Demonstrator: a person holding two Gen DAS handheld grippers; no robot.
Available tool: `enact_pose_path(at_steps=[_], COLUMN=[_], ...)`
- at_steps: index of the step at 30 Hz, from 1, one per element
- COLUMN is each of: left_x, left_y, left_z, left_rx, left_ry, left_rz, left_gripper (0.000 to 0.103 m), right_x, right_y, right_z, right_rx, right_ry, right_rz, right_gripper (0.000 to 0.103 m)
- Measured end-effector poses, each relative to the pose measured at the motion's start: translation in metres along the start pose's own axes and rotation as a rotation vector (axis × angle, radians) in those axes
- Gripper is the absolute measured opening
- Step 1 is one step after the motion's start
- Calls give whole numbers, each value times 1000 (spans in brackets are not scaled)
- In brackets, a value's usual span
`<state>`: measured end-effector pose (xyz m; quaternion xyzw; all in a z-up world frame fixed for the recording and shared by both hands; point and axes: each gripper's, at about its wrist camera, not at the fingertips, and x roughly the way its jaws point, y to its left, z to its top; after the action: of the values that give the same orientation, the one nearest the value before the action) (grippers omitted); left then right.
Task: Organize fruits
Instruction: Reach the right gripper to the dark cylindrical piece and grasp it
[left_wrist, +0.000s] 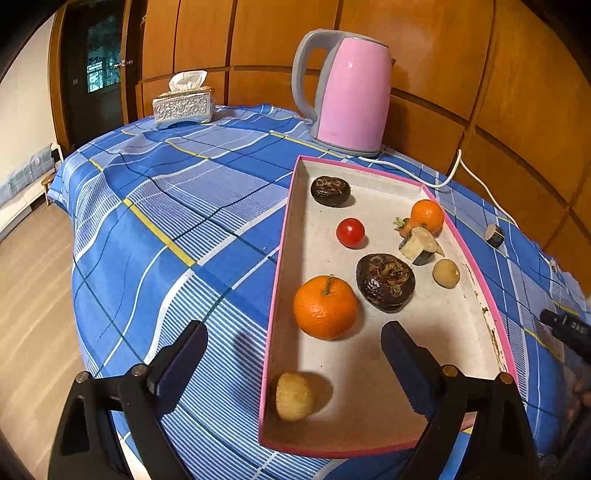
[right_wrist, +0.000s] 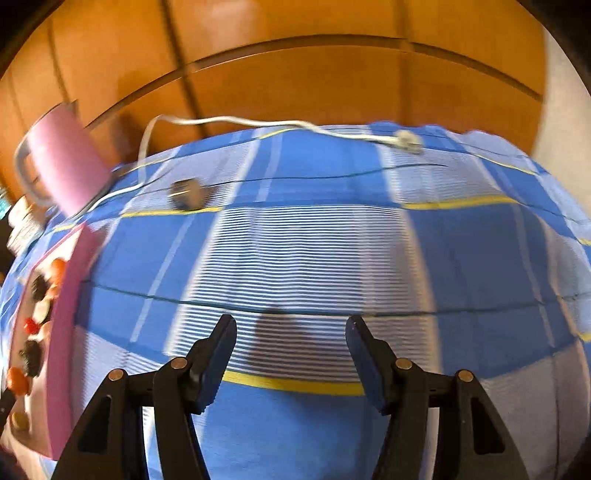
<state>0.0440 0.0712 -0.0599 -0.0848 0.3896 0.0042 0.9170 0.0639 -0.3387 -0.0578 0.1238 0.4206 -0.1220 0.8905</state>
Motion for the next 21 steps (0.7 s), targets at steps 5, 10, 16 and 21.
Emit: enact_pose_path(at_steps=[5, 10, 16, 21], left_x=[0, 1, -2, 1], left_y=[2, 7, 14, 17], left_z=[0, -1, -3, -4], left_rx=[-12, -34, -70, -71], left_ry=[-2, 11, 9, 21], left_rz=[2, 25, 54, 69], left_gripper=[96, 97, 98, 98], right_x=[12, 22, 39, 61], right_y=[23, 45, 75, 94], right_z=[13, 41, 86, 116], right_rx=[-58, -128, -212, -236], right_ry=[17, 6, -19, -11], right_rz=[60, 105, 119, 89], right_gripper=[62, 64, 70, 70])
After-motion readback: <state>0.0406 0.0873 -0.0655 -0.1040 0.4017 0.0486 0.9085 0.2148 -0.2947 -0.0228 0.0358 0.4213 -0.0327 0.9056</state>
